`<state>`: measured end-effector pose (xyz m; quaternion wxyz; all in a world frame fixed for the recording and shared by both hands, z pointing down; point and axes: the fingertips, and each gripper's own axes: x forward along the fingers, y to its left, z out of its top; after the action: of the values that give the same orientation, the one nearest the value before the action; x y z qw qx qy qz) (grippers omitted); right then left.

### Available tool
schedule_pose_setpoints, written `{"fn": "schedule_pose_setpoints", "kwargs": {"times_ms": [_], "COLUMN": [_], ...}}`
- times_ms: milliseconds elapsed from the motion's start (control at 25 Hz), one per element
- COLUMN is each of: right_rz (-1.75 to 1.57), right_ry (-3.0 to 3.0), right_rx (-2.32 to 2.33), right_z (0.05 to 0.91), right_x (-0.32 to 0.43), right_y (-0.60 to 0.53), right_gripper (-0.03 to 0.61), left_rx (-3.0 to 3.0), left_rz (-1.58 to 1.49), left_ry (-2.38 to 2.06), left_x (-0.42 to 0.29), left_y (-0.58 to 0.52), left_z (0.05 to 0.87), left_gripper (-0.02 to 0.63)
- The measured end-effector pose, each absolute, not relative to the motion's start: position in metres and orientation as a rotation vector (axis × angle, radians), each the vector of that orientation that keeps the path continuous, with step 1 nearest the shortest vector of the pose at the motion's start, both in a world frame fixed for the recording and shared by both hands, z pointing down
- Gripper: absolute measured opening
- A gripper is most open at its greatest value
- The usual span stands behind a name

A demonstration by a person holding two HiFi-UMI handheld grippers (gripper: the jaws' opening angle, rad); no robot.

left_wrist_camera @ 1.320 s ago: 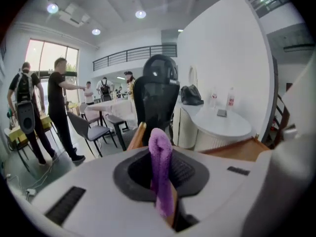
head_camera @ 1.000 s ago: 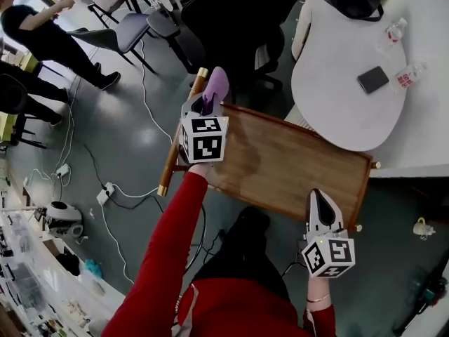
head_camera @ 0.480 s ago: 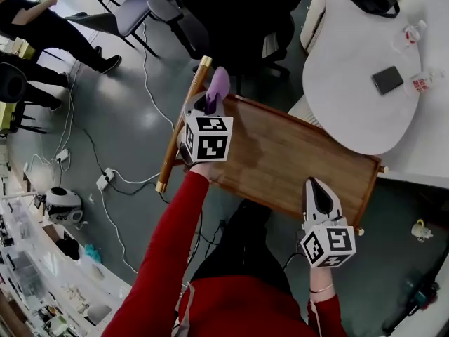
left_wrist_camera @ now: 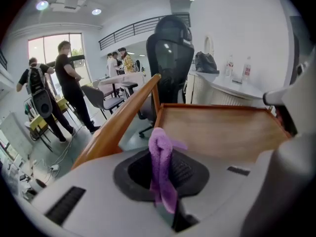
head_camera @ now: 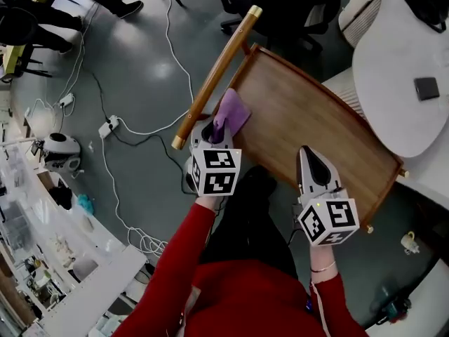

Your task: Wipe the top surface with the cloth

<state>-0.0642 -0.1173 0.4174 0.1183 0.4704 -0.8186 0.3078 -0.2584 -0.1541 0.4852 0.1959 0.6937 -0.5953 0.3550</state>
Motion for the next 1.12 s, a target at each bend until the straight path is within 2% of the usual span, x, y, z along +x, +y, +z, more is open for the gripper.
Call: {"fn": "schedule_pose_setpoints", "kwargs": {"times_ms": [200,560,880,1000,1120], "right_rz": [0.886,0.89,0.845,0.853,0.873], "right_ry": [-2.406,-2.383,-2.341,-2.291,-2.239], "right_rx": [1.316,1.35,1.559,1.648,1.72], "right_z": [0.416,0.417,0.389,0.388,0.392], "right_x": [-0.08,-0.078,-0.038,-0.018,-0.002], "right_y": [-0.107,-0.091,-0.077,-0.066,-0.051], "right_gripper": [0.011,0.011,0.011,0.011,0.012], "left_rx": [1.886,1.943,2.215,2.22,2.22], "left_rz": [1.026,1.061,1.356,1.466,1.426], "left_ry": [-1.669,-1.661,-1.809,-1.684,-1.523], "left_x": [-0.288,-0.286,-0.289,-0.288,-0.272], "left_y": [-0.108,-0.106,-0.092,-0.091,-0.089], "left_z": [0.49,0.488,0.43,0.45,0.475], "left_gripper": [0.051,0.051,0.051,0.051,0.051]}}
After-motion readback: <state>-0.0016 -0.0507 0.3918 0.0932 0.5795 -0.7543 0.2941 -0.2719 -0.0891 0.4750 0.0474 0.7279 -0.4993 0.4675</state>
